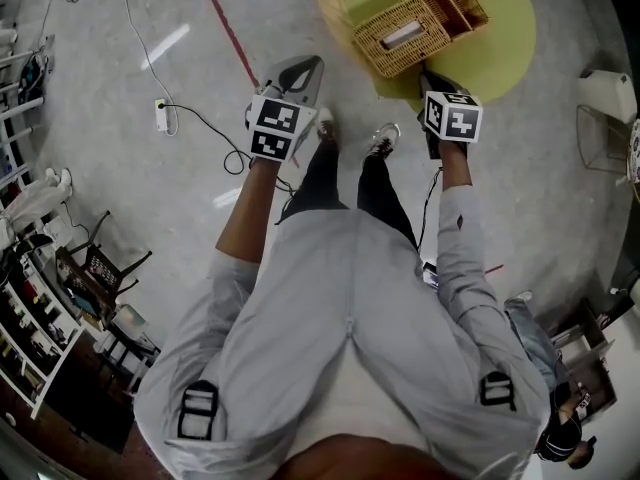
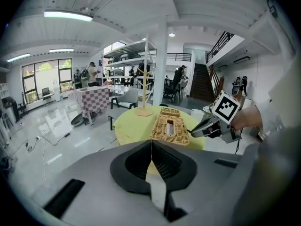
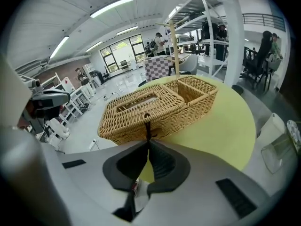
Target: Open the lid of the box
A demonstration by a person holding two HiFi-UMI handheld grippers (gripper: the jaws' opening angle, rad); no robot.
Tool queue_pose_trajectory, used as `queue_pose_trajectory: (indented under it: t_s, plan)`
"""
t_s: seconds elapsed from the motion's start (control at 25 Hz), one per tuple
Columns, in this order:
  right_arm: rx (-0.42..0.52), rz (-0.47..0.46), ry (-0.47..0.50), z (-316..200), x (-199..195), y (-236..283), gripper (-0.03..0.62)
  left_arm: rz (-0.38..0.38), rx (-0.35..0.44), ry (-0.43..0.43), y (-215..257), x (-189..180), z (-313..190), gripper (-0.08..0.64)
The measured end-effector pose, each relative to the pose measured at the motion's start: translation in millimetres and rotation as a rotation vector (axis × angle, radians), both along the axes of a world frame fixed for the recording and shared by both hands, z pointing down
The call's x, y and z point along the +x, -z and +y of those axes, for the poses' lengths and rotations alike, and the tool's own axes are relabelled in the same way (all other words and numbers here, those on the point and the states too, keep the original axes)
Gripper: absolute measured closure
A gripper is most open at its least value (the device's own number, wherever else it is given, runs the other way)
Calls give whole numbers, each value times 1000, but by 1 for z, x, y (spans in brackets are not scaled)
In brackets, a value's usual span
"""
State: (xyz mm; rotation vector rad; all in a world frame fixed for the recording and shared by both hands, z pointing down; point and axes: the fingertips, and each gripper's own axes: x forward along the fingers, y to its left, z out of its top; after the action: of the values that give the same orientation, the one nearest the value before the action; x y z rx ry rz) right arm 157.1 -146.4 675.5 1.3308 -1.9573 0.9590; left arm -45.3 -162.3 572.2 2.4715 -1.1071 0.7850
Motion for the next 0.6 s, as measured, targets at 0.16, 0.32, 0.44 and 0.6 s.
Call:
queue_pose_trajectory:
  t_s: [0.16, 0.32, 0.44, 0.6]
  plan:
    - [12, 38, 19, 1, 5, 9, 563, 2, 6, -10, 3, 2, -3, 531]
    - [32, 54, 33, -1, 5, 24, 565, 7, 16, -23, 8, 3, -8, 531]
    - [49, 64, 47, -7, 4, 36, 565, 15, 30, -33, 15, 7, -16, 531]
    - [72, 82, 61, -16, 3, 55, 565, 28, 46, -49, 27, 11, -26, 531]
